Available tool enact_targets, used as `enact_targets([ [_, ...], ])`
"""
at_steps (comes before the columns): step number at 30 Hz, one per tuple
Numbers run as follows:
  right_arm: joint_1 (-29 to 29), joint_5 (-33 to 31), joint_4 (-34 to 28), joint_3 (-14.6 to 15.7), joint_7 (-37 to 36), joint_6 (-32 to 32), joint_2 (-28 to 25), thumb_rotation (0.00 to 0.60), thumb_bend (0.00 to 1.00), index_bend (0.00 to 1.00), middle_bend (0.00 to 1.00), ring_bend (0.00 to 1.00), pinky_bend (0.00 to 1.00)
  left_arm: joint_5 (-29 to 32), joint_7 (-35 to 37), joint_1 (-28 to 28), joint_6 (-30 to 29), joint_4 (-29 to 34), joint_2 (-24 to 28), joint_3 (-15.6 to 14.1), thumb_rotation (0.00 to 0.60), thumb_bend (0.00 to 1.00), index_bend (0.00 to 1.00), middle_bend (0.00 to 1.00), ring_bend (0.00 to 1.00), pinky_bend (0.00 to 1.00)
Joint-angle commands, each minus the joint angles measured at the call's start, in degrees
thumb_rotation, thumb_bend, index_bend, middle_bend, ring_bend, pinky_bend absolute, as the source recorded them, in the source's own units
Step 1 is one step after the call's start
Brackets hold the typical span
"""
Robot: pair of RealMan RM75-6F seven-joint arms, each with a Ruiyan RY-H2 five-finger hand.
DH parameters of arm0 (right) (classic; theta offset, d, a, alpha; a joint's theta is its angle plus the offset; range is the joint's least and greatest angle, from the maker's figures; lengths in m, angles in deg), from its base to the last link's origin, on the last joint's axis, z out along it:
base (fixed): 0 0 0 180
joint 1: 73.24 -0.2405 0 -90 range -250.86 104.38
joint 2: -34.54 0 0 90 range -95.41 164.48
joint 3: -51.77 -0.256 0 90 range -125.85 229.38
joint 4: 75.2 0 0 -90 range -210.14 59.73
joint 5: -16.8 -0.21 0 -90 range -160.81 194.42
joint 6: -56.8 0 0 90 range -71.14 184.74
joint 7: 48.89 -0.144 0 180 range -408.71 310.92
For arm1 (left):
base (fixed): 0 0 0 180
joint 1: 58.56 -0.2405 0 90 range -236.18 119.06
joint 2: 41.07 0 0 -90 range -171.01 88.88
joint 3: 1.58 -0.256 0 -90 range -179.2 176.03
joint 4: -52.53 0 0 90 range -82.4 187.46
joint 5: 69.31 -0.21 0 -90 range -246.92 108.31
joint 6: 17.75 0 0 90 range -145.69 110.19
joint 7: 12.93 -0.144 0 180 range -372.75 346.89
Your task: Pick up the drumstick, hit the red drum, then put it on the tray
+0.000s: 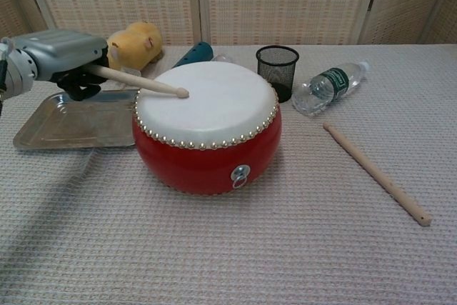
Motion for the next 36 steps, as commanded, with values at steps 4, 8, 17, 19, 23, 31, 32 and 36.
enact_targets([
  [4, 0.22, 0.28, 0.44, -0.04, -0.45, -0.78, 0.25, 0.600, 0.10, 0.09, 0.16, 0.00, 0.06, 1.04, 13.84, -2.00, -0.80, 4.90, 2.41, 4.93, 0.600, 0.83, 1.00, 1.00, 1.00, 1.00],
  [8, 0.36, 0.28, 0.66, -0.05, -0.72, -1.09, 0.31, 0.600, 0.10, 0.09, 0.16, 0.00, 0.06, -0.31, 19.70, -2.83, -0.02, 4.98, 3.70, 6.28, 0.600, 0.83, 1.00, 1.00, 1.00, 1.00],
  [17, 0.34, 0.11, 1.10, -0.07, -1.15, -1.08, 0.56, 0.600, 0.10, 0.09, 0.16, 0.00, 0.06, 0.07, 5.09, 0.84, 1.96, -2.07, 0.26, -0.78, 0.600, 0.83, 1.00, 1.00, 1.00, 1.00],
  [19, 0.33, 0.15, 1.15, -0.06, -1.17, -1.08, 0.52, 0.600, 0.10, 0.09, 0.16, 0.00, 0.06, 0.64, 1.39, 1.25, 0.84, -3.11, -0.64, -1.76, 0.600, 0.83, 1.00, 1.00, 1.00, 1.00],
  [23, 0.30, 0.11, 1.25, -0.16, -1.37, -1.17, 0.61, 0.600, 0.10, 0.09, 0.16, 0.00, 0.06, 2.09, 2.96, 0.67, -0.11, -1.02, -0.18, -0.49, 0.600, 0.83, 1.00, 1.00, 1.00, 1.00],
  [31, 0.41, 0.26, 1.48, -0.17, -1.55, -1.60, 0.81, 0.600, 0.10, 0.09, 0.16, 0.00, 0.06, -0.87, 19.48, -2.66, 0.49, 4.48, 4.27, 4.39, 0.600, 0.83, 1.00, 1.00, 1.00, 1.00],
  [32, 0.42, 0.21, 1.49, -0.19, -1.58, -1.61, 0.82, 0.600, 0.10, 0.09, 0.16, 0.00, 0.06, -0.88, 19.43, -2.55, 0.82, 4.15, 4.25, 4.21, 0.600, 0.83, 1.00, 1.00, 1.00, 1.00],
  [36, 0.31, 0.11, 1.70, -0.19, -1.69, -1.38, 1.01, 0.600, 0.10, 0.09, 0.16, 0.00, 0.06, -1.15, 12.95, -0.82, 1.50, 0.36, 2.64, 1.38, 0.600, 0.83, 1.00, 1.00, 1.00, 1.00],
])
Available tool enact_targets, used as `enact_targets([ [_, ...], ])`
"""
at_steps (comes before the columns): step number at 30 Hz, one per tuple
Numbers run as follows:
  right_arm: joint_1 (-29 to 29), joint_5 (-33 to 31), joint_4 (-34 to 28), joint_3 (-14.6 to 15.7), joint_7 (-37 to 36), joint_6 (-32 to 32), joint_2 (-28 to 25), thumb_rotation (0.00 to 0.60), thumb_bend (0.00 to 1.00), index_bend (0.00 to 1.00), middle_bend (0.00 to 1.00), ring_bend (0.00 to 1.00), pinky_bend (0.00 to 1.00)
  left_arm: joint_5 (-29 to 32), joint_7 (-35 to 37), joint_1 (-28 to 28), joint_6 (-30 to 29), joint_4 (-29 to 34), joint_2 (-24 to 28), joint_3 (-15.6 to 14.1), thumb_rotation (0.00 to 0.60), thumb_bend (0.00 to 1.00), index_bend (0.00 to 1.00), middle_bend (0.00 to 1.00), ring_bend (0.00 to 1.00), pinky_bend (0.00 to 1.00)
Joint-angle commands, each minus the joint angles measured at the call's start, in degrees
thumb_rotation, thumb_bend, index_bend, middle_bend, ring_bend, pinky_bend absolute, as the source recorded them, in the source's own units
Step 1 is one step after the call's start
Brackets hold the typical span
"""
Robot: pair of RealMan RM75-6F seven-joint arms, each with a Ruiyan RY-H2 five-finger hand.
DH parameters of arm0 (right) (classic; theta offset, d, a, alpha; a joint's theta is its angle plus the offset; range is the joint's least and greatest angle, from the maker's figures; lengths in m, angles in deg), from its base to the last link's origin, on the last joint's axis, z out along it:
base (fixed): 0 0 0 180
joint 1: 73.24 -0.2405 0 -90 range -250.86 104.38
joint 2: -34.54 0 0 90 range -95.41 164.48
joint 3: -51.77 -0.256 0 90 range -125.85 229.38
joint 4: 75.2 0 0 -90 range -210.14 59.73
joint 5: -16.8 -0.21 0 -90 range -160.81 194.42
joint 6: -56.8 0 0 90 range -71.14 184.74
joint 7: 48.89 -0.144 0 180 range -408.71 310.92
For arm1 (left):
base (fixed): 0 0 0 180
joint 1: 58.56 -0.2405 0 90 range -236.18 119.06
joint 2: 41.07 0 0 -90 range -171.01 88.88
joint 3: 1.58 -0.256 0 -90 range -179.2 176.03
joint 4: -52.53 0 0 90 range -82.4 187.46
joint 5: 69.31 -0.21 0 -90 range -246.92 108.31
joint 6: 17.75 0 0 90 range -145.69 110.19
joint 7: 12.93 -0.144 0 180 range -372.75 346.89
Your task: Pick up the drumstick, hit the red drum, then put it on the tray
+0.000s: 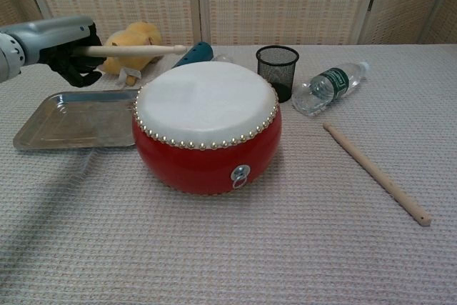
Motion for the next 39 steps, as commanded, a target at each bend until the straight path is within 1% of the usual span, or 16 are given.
enact_targets([
  [1, -0.10, 0.01, 0.11, 0.02, -0.06, 0.17, 0.09, 0.600, 0.10, 0.09, 0.16, 0.00, 0.06, -1.19, -7.92, 1.13, 0.28, -3.37, -1.08, -2.28, 0.600, 0.83, 1.00, 1.00, 1.00, 1.00],
  [4, -0.17, -0.05, 0.23, 0.01, -0.09, 0.30, 0.13, 0.600, 0.10, 0.09, 0.16, 0.00, 0.06, 0.05, -13.98, 2.26, 0.48, -5.56, -2.83, -4.33, 0.600, 0.83, 1.00, 1.00, 1.00, 1.00],
  [7, -0.18, -0.12, 0.26, -0.03, -0.15, 0.31, 0.10, 0.600, 0.10, 0.09, 0.16, 0.00, 0.06, 1.14, -16.24, 2.62, 0.19, -5.38, -3.27, -4.73, 0.600, 0.83, 1.00, 1.00, 1.00, 1.00],
  [10, -0.19, -0.06, 0.24, -0.07, -0.16, 0.19, 0.10, 0.600, 0.10, 0.09, 0.16, 0.00, 0.06, 2.00, -12.46, 1.94, 0.37, -2.64, -2.15, -3.04, 0.600, 0.83, 1.00, 1.00, 1.00, 1.00],
  [15, -0.05, 0.10, 0.34, -0.06, -0.31, -0.21, 0.22, 0.600, 0.10, 0.09, 0.16, 0.00, 0.06, 0.69, -0.41, -0.37, -0.22, 2.04, 0.47, 1.43, 0.600, 0.83, 1.00, 1.00, 1.00, 1.00],
  [17, 0.01, 0.10, 0.38, -0.02, -0.34, -0.26, 0.24, 0.600, 0.10, 0.09, 0.16, 0.00, 0.06, 0.13, 2.96, -0.93, 0.63, 3.02, 1.39, 2.13, 0.600, 0.82, 1.00, 1.00, 1.00, 1.00],
  [19, 0.01, 0.08, 0.43, -0.01, -0.34, -0.24, 0.28, 0.600, 0.10, 0.09, 0.16, 0.00, 0.06, -0.36, 3.62, -0.75, 2.16, 2.83, 2.23, 1.67, 0.600, 0.82, 1.00, 1.00, 1.00, 1.00],
  [20, 0.00, 0.06, 0.43, -0.01, -0.33, -0.22, 0.28, 0.600, 0.10, 0.09, 0.16, 0.00, 0.06, -0.54, 2.89, -0.49, 2.50, 2.37, 2.20, 1.19, 0.600, 0.82, 1.00, 1.00, 1.00, 1.00],
  [23, -0.03, 0.06, 0.42, -0.03, -0.29, -0.20, 0.32, 0.600, 0.10, 0.09, 0.16, 0.00, 0.06, -0.76, -2.63, 0.81, 2.89, -0.61, 0.60, -1.53, 0.600, 0.82, 1.00, 1.00, 1.00, 1.00],
  [27, -0.05, -0.11, 0.42, -0.01, -0.24, 0.00, 0.35, 0.600, 0.10, 0.09, 0.16, 0.00, 0.06, 0.18, -11.39, 2.35, 1.63, -5.97, -3.37, -4.67, 0.600, 0.82, 1.00, 1.00, 1.00, 1.00],
  [30, -0.04, -0.17, 0.32, -0.06, -0.16, -0.05, 0.30, 0.600, 0.10, 0.09, 0.16, 0.00, 0.06, 1.42, -14.28, 2.79, 1.51, -7.00, -4.34, -5.41, 0.600, 0.82, 1.00, 1.00, 1.00, 1.00],
  [32, 0.00, -0.12, 0.28, -0.13, -0.11, -0.26, 0.31, 0.600, 0.10, 0.09, 0.16, 0.00, 0.06, 1.74, -11.92, 2.09, 0.10, -6.01, -4.53, -3.97, 0.600, 0.82, 1.00, 1.00, 1.00, 1.00],
  [34, 0.01, -0.07, 0.27, -0.14, -0.05, -0.34, 0.36, 0.600, 0.10, 0.09, 0.16, 0.00, 0.06, 1.48, -5.43, 0.48, -1.71, -4.09, -4.52, -1.20, 0.600, 0.82, 1.00, 1.00, 1.00, 1.00],
  [36, -0.03, -0.04, 0.27, -0.14, -0.03, -0.29, 0.43, 0.600, 0.10, 0.09, 0.16, 0.00, 0.06, 0.38, 0.61, -0.88, -2.53, -2.66, -4.13, 0.80, 0.600, 0.82, 1.00, 1.00, 1.00, 1.00],
  [39, -0.10, 0.00, 0.28, -0.13, 0.07, -0.22, 0.52, 0.600, 0.10, 0.09, 0.16, 0.00, 0.06, -2.34, 3.69, -1.62, -3.06, -2.53, -3.50, 1.10, 0.600, 0.82, 1.00, 1.00, 1.00, 1.00],
])
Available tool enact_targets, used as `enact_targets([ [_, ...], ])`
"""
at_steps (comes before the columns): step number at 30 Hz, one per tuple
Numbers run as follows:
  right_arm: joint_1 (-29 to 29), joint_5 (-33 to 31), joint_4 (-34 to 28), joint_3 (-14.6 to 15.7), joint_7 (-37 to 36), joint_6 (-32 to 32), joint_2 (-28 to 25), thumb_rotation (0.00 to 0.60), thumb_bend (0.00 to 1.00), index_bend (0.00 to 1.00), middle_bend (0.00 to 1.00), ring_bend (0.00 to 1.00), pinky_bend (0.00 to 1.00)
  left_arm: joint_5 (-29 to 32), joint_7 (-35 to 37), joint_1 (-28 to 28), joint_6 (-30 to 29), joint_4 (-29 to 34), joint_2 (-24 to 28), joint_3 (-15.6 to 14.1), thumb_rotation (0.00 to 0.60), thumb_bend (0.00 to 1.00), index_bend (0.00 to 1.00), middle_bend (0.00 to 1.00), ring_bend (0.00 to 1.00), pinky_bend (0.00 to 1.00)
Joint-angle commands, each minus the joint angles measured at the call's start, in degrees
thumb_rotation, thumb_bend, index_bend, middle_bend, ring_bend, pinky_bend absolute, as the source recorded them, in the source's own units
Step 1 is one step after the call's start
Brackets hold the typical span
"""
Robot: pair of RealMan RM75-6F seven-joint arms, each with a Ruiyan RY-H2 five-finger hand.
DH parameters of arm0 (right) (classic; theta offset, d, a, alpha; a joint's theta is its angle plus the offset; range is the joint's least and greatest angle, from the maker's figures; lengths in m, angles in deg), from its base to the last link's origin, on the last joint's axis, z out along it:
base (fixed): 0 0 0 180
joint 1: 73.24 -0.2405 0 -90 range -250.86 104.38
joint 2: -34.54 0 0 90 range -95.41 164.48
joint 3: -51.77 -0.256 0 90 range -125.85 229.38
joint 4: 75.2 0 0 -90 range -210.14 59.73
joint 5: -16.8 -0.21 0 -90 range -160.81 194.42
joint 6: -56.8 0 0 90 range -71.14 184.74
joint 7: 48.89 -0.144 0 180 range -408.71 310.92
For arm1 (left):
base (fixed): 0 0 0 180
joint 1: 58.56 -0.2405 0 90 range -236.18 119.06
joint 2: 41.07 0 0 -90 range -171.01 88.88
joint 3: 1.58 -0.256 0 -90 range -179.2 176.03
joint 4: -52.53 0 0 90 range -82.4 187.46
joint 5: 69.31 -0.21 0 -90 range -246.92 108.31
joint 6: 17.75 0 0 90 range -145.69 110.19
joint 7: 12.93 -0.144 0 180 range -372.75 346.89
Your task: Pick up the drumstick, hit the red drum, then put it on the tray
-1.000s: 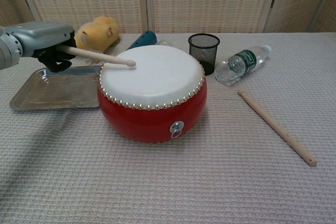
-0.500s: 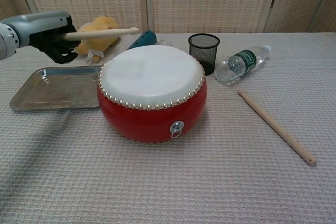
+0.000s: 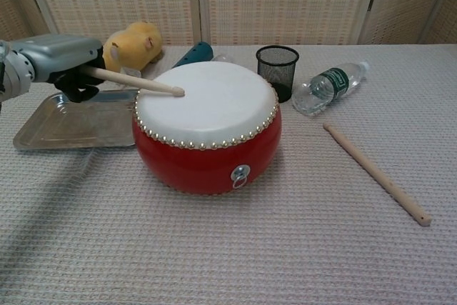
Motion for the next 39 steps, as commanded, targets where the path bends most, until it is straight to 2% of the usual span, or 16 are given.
enact_targets([
  [1, -0.01, 0.08, -0.01, 0.00, 0.03, -0.05, 0.04, 0.600, 0.10, 0.09, 0.16, 0.00, 0.06, -3.27, 14.05, -2.36, -2.57, 1.48, -0.03, 2.82, 0.600, 0.82, 1.00, 1.00, 1.00, 1.00],
  [5, 0.06, 0.05, -0.03, 0.03, 0.05, -0.12, 0.04, 0.600, 0.10, 0.09, 0.16, 0.00, 0.06, -3.19, 10.57, -1.39, -0.72, 0.08, 0.11, 1.29, 0.600, 0.82, 1.00, 1.00, 1.00, 1.00],
  [8, 0.12, -0.09, 0.02, 0.05, -0.02, -0.08, 0.02, 0.600, 0.10, 0.09, 0.16, 0.00, 0.06, -3.05, 4.38, 0.01, 0.10, -2.63, -0.91, -0.81, 0.600, 0.82, 1.00, 1.00, 1.00, 1.00],
  [14, 0.27, -0.19, 0.16, 0.07, -0.18, -0.21, 0.03, 0.600, 0.10, 0.09, 0.16, 0.00, 0.06, -1.64, -1.49, 1.10, 1.26, -4.02, -1.74, -2.72, 0.600, 0.82, 1.00, 1.00, 1.00, 1.00],
  [16, 0.34, -0.23, 0.20, 0.06, -0.23, -0.31, 0.03, 0.600, 0.10, 0.09, 0.16, 0.00, 0.06, -1.80, 1.19, 0.18, -0.81, -2.15, -1.50, -1.11, 0.600, 0.82, 1.00, 1.00, 1.00, 1.00],
  [19, 0.33, -0.10, 0.27, 0.05, -0.29, -0.39, 0.09, 0.600, 0.10, 0.09, 0.16, 0.00, 0.06, -2.19, 10.26, -1.94, -2.29, 1.47, -0.15, 2.33, 0.600, 0.82, 1.00, 1.00, 1.00, 1.00],
  [21, 0.29, -0.08, 0.32, 0.02, -0.34, -0.37, 0.15, 0.600, 0.10, 0.09, 0.16, 0.00, 0.06, -2.72, 14.46, -2.87, -2.27, 2.69, 1.02, 3.63, 0.600, 0.82, 1.00, 1.00, 1.00, 1.00],
  [26, 0.15, -0.07, 0.44, 0.06, -0.38, -0.08, 0.27, 0.600, 0.10, 0.09, 0.16, 0.00, 0.06, -1.94, 15.93, -3.14, -2.31, 0.42, 0.87, 4.48, 0.600, 0.82, 1.00, 1.00, 1.00, 1.00],
  [29, 0.20, -0.27, 0.49, 0.02, -0.39, -0.05, 0.23, 0.600, 0.10, 0.09, 0.16, 0.00, 0.06, 0.71, 18.06, -2.98, -0.51, -2.45, -0.02, 5.62, 0.600, 0.82, 1.00, 1.00, 1.00, 1.00],
  [33, 0.30, -0.48, 0.53, -0.01, -0.43, -0.09, 0.12, 0.600, 0.10, 0.09, 0.16, 0.00, 0.06, 2.18, 19.65, -2.33, 0.87, -10.42, -2.86, 6.22, 0.600, 0.82, 1.00, 1.00, 1.00, 1.00],
  [39, 0.17, -0.70, 0.66, 0.00, -0.42, 0.37, 0.27, 0.600, 0.10, 0.09, 0.16, 0.00, 0.06, 1.20, 18.02, -0.37, 5.25, -23.04, -7.25, 3.98, 0.600, 0.81, 1.00, 1.00, 1.00, 1.00],
])
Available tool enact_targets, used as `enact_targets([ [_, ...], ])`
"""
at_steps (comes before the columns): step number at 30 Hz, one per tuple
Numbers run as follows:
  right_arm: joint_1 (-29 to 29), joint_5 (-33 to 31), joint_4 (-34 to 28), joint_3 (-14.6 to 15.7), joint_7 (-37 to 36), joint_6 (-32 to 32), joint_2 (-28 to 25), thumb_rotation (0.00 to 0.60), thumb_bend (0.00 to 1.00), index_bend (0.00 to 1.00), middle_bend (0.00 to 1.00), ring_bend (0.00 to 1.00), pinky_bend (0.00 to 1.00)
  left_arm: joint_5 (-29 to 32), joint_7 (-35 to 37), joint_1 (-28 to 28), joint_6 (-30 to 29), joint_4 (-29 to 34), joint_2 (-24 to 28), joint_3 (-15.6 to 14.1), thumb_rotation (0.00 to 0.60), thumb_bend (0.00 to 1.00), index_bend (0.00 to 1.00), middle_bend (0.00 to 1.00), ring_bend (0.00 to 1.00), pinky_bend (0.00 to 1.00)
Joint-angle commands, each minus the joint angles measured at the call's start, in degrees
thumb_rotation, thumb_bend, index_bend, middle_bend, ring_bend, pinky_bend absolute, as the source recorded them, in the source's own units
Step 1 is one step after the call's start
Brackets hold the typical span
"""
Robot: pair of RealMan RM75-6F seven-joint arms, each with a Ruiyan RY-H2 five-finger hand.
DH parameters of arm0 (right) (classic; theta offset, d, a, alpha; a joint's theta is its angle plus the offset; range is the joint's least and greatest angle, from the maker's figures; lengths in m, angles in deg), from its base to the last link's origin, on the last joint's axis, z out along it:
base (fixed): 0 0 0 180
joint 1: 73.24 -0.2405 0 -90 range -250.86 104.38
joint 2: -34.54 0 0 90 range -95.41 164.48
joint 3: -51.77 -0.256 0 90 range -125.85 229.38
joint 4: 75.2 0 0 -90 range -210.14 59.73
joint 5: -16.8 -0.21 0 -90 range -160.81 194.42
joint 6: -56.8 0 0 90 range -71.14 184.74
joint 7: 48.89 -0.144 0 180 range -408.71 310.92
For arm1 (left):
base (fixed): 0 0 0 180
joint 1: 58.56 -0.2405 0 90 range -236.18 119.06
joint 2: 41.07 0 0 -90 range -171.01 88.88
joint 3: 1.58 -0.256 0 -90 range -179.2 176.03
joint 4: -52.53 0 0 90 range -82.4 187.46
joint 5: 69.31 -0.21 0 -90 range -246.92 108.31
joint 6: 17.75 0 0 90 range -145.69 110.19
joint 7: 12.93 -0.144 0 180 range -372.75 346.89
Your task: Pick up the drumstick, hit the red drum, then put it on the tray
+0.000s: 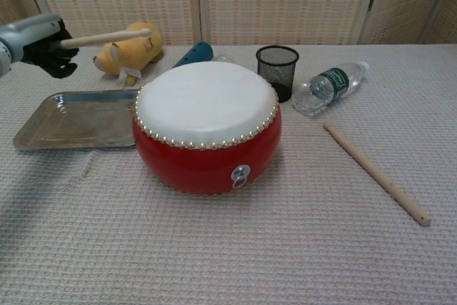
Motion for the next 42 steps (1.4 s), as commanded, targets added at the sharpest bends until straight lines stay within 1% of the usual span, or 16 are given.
enact_targets([
  [1, -0.08, -0.10, 0.06, -0.01, 0.04, 0.19, 0.10, 0.600, 0.10, 0.09, 0.16, 0.00, 0.06, -0.23, -0.62, 1.69, 4.23, -9.28, -3.98, -1.43, 0.600, 0.81, 1.00, 1.00, 1.00, 1.00],
  [5, -0.17, -0.54, 0.06, -0.16, 0.17, 0.51, 0.09, 0.600, 0.10, 0.09, 0.16, 0.00, 0.06, -1.41, -0.22, 2.53, 7.83, -14.16, -5.71, -2.60, 0.600, 0.81, 1.00, 1.00, 0.99, 1.00],
  [7, -0.25, -0.69, 0.08, -0.21, 0.20, 0.69, 0.13, 0.600, 0.10, 0.09, 0.16, 0.00, 0.06, -2.23, -0.26, 2.80, 9.14, -15.61, -6.32, -3.32, 0.600, 0.80, 1.00, 1.00, 0.98, 1.00],
  [11, -0.56, -1.07, 0.25, -0.24, 0.26, 1.51, 0.32, 0.600, 0.10, 0.09, 0.16, 0.00, 0.06, -4.12, -1.41, 3.39, 9.98, -19.53, -8.27, -4.54, 0.600, 0.79, 0.98, 1.00, 0.96, 1.00],
  [16, -0.78, -1.43, 0.28, -0.43, 0.36, 1.90, 0.38, 0.600, 0.10, 0.09, 0.16, 0.00, 0.06, -3.89, -0.30, 4.02, 12.37, -23.02, -9.70, -3.79, 0.600, 0.79, 0.96, 1.00, 0.94, 1.00],
  [20, -0.91, -1.82, 0.33, -0.55, 0.46, 2.25, 0.47, 0.600, 0.10, 0.09, 0.16, 0.00, 0.06, -3.80, 0.06, 4.25, 13.51, -24.35, -10.18, -3.33, 0.600, 0.77, 0.95, 1.00, 0.92, 1.00],
  [23, -1.07, -1.89, 0.43, -0.59, 0.44, 2.52, 0.62, 0.600, 0.10, 0.09, 0.16, 0.00, 0.06, -3.38, -0.12, 4.25, 14.00, -24.09, -10.18, -2.91, 0.600, 0.75, 0.89, 0.97, 0.87, 0.97],
  [24, -1.12, -1.89, 0.47, -0.61, 0.42, 2.56, 0.67, 0.600, 0.10, 0.09, 0.16, 0.00, 0.06, -3.30, -0.25, 4.21, 13.91, -23.83, -10.15, -2.77, 0.600, 0.74, 0.85, 0.93, 0.83, 0.95],
  [27, -1.17, -1.88, 0.49, -0.62, 0.36, 2.62, 0.66, 0.600, 0.10, 0.09, 0.16, 0.00, 0.06, -3.17, -0.83, 4.12, 13.58, -23.02, -9.91, -2.50, 0.600, 0.69, 0.69, 0.72, 0.63, 0.84],
  [29, -1.11, -1.87, 0.48, -0.63, 0.34, 2.49, 0.62, 0.600, 0.10, 0.09, 0.16, 0.00, 0.06, -2.86, -1.56, 4.11, 13.87, -22.22, -9.45, -2.49, 0.600, 0.65, 0.56, 0.56, 0.46, 0.69],
  [32, -1.02, -1.91, 0.54, -0.65, 0.27, 2.33, 0.63, 0.600, 0.10, 0.09, 0.16, 0.00, 0.06, -2.38, -2.81, 4.11, 13.80, -20.84, -8.79, -2.40, 0.600, 0.61, 0.40, 0.36, 0.28, 0.47],
  [34, -0.96, -1.88, 0.60, -0.63, 0.19, 2.24, 0.68, 0.600, 0.10, 0.09, 0.16, 0.00, 0.06, -1.82, -3.62, 4.16, 14.08, -20.03, -8.44, -2.35, 0.600, 0.57, 0.32, 0.27, 0.19, 0.37],
  [35, -0.92, -1.85, 0.61, -0.62, 0.17, 2.16, 0.68, 0.600, 0.10, 0.09, 0.16, 0.00, 0.06, -1.52, -3.91, 4.19, 14.21, -19.73, -8.31, -2.28, 0.600, 0.55, 0.29, 0.24, 0.17, 0.34],
  [37, -0.82, -1.79, 0.65, -0.63, 0.12, 1.92, 0.67, 0.600, 0.10, 0.09, 0.16, 0.00, 0.06, -0.80, -4.59, 4.30, 14.58, -19.07, -8.00, -2.17, 0.600, 0.49, 0.20, 0.16, 0.08, 0.25],
  [40, -0.68, -1.76, 0.64, -0.64, 0.12, 1.66, 0.60, 0.600, 0.10, 0.09, 0.16, 0.00, 0.06, 0.16, -5.55, 4.48, 14.93, -18.34, -7.65, -2.07, 0.600, 0.43, 0.09, 0.06, 0.01, 0.15],
  [42, -0.60, -1.76, 0.64, -0.63, 0.14, 1.55, 0.57, 0.600, 0.10, 0.09, 0.16, 0.00, 0.06, 0.85, -5.88, 4.58, 15.27, -17.84, -7.42, -1.94, 0.600, 0.39, 0.03, 0.01, 0.00, 0.11],
])
